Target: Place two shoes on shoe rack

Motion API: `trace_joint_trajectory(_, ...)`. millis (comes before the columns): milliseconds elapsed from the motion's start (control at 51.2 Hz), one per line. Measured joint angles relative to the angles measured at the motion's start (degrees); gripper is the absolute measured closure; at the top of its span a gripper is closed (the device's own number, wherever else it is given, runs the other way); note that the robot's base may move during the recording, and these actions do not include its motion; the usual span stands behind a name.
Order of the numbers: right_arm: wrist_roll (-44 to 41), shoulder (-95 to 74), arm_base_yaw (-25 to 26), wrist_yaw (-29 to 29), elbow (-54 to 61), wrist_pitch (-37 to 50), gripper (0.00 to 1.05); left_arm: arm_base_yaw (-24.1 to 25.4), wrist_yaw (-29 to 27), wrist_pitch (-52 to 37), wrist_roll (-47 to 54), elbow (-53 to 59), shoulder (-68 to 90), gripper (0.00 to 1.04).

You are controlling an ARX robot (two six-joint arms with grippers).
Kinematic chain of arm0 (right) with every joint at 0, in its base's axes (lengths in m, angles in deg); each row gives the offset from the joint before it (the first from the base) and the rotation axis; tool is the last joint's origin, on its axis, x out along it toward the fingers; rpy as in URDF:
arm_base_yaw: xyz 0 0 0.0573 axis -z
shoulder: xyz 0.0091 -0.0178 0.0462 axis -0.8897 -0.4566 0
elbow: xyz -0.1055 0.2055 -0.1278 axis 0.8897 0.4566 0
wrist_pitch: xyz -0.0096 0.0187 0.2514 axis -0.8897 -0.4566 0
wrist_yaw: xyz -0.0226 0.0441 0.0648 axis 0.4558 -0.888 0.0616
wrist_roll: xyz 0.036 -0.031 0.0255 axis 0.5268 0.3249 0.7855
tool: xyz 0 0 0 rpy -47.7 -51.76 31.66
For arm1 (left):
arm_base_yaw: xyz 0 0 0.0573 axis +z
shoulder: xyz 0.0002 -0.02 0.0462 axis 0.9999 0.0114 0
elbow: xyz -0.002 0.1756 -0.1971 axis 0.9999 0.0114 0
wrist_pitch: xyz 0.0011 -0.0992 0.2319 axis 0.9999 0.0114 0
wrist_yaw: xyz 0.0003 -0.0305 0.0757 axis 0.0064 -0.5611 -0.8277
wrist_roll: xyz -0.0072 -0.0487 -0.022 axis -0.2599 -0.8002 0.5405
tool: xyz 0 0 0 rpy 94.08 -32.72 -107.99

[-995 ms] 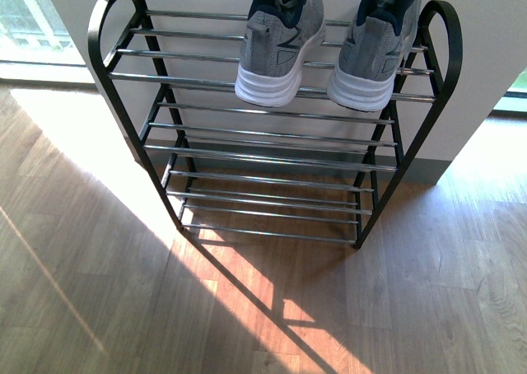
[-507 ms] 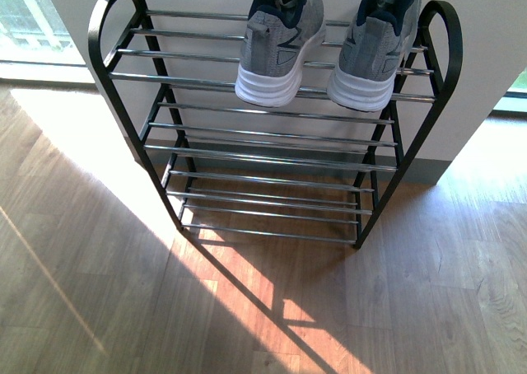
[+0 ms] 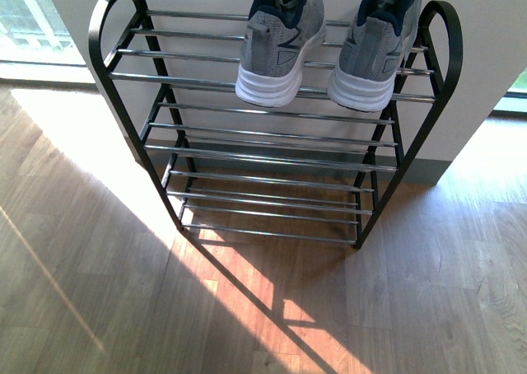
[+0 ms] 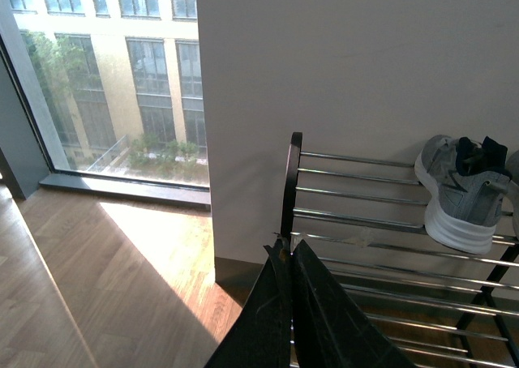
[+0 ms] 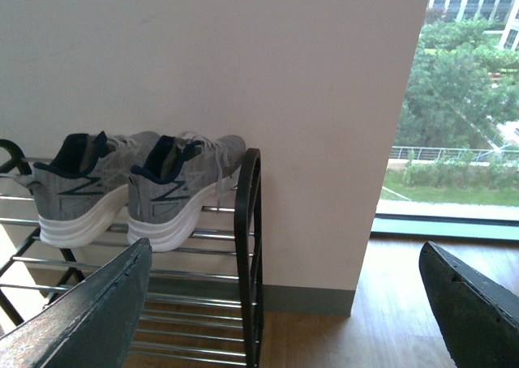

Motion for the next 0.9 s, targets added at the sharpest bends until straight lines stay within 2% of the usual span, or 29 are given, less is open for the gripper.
trace_joint_trajectory(39, 0.0, 0.0, 0.0, 0.0, 0.0, 0.0, 0.09, 0.0, 0.0, 0.0, 0.0, 0.0, 0.0, 1.01)
trace_joint_trajectory(98, 0.0, 0.0, 0.0, 0.0, 0.0, 0.0, 0.09, 0.0, 0.0, 0.0, 0.0, 0.0, 0.0, 0.87)
trace_joint_trajectory(273, 0.0, 0.0, 0.0, 0.0, 0.0, 0.0, 0.09, 0.0, 0.0, 0.0, 0.0, 0.0, 0.0, 0.55)
trace_joint_trajectory(371, 0.0, 0.0, 0.0, 0.0, 0.0, 0.0, 0.09, 0.0, 0.0, 0.0, 0.0, 0.0, 0.0, 0.41)
trace_joint_trajectory(507, 0.0, 0.0, 0.0, -0.2, 0.0, 0.0, 0.09, 0.0, -0.2, 0.0, 0.0, 0.0, 0.0, 0.09)
trace_joint_trajectory(898, 0.0, 0.0, 0.0, 0.2, 0.0, 0.0, 0.09, 0.0, 0.0, 0.0, 0.1, 0.0, -0.1, 0.09)
